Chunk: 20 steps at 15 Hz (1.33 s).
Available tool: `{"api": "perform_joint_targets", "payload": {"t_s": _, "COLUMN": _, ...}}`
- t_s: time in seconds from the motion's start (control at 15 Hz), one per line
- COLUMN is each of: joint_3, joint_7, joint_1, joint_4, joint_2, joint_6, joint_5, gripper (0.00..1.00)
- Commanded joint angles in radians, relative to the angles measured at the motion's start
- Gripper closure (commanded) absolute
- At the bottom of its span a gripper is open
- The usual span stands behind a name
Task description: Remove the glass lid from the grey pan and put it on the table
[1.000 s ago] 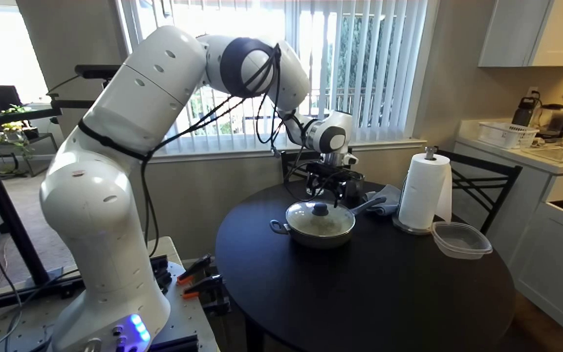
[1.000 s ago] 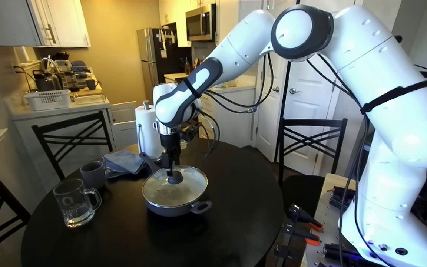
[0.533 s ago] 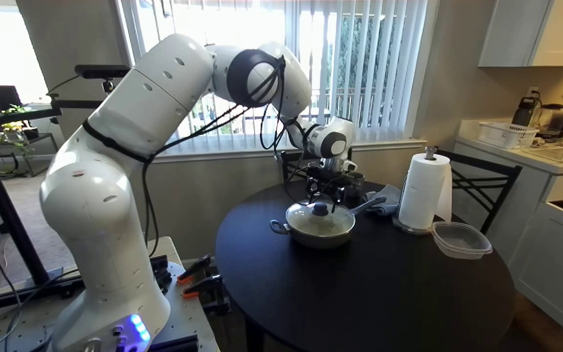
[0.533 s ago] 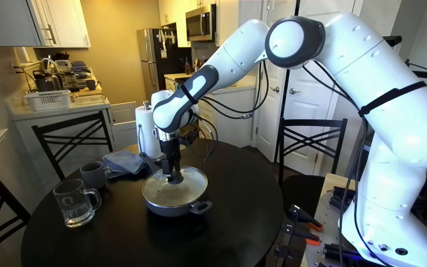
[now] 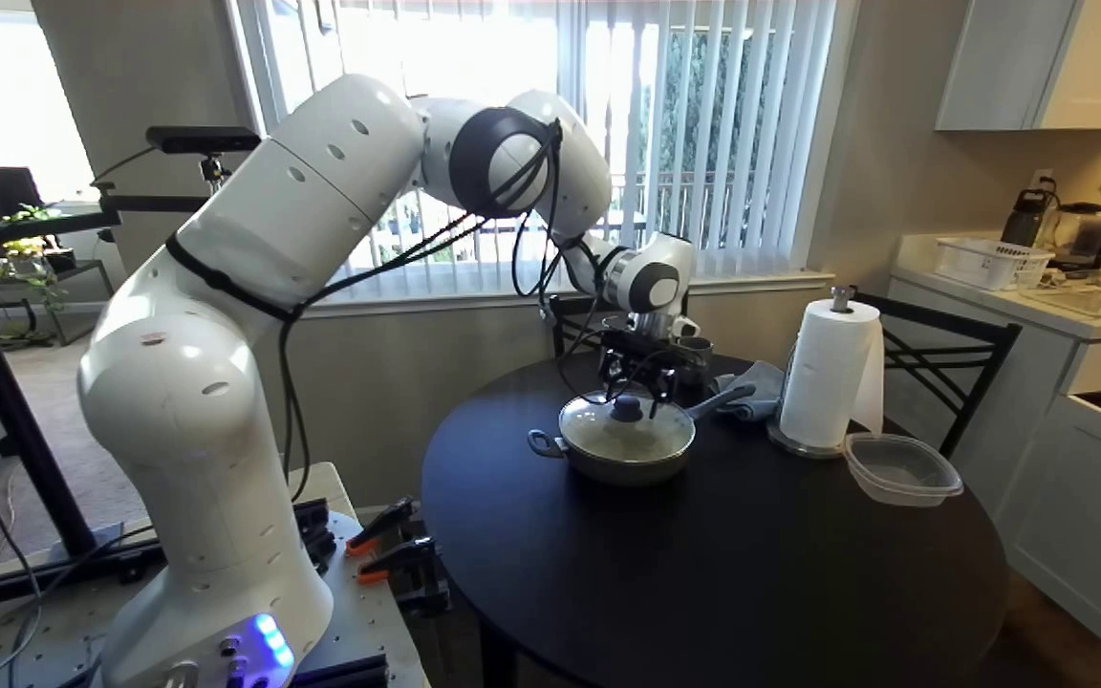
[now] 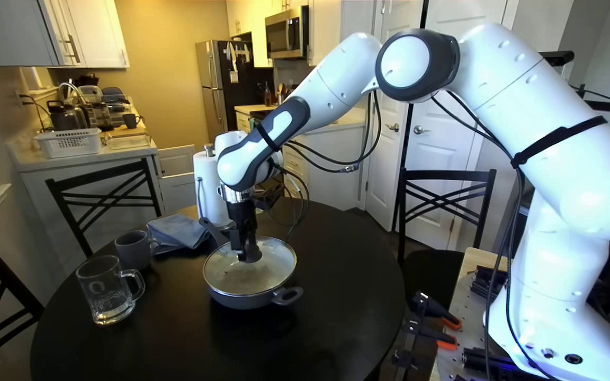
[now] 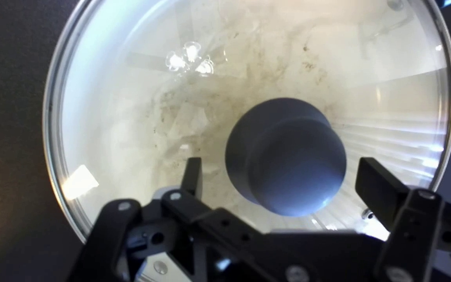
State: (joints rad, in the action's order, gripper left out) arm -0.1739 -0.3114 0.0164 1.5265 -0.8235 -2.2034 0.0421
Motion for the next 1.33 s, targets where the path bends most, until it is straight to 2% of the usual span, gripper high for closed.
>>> {"api": "perform_joint_targets", "payload": {"t_s": 0.0, "joint_3": -0.003, "joint_7": -0.03, "joint_1": -0.001, "joint_4": -0.02, "joint_2": 0.0, "joint_6": 0.035, "joint_5": -0.019, "gripper": 0.25}}
{"api": "perform_joint_targets", "payload": {"t_s": 0.07, "joint_3": -0.003, "joint_7": -0.03, "joint_1": 0.0, "joint_4": -0.022, "joint_2": 0.0, "joint_6": 0.036, "joint_5": -0.02, "gripper": 0.26}}
{"api": "perform_joint_targets", "payload": {"t_s": 0.4, "joint_3": 0.001, "joint_7": -0.017, "joint_1": 0.004, "joint_4": -0.019, "joint_2": 0.006, "joint_6": 0.037, "joint_5": -0.019, "gripper": 0.58}}
{"api": "perform_joint_targets", "payload": {"t_s": 0.93, "joint_3": 0.005, "joint_7": -0.014, "joint_1": 0.009, "joint_4": -0.013, "joint_2": 0.018, "joint_6": 0.032, "joint_5": -0.016, "gripper": 0.67}}
{"api": "perform_joint_targets", "payload": {"t_s": 1.0, "joint_3": 0.005, "joint_7": -0.013, "joint_1": 0.008, "joint_4": -0.014, "joint_2": 0.016, "joint_6": 0.033, "joint_5": -0.017, "gripper": 0.29}}
{"api": "perform_joint_targets", "payload": {"t_s": 1.07, "joint_3": 0.003, "joint_7": -0.013, "joint_1": 0.009, "joint_4": -0.011, "joint_2": 0.018, "joint_6": 0.035, "joint_5": -0.018, "gripper": 0.17}}
{"api": "perform_joint_targets", "payload": {"t_s": 1.27, "joint_3": 0.012, "joint_7": 0.002, "joint_1": 0.015, "joint_4": -0.006, "joint_2": 0.017, "joint_6": 0.045, "joint_5": -0.012, "gripper": 0.02}}
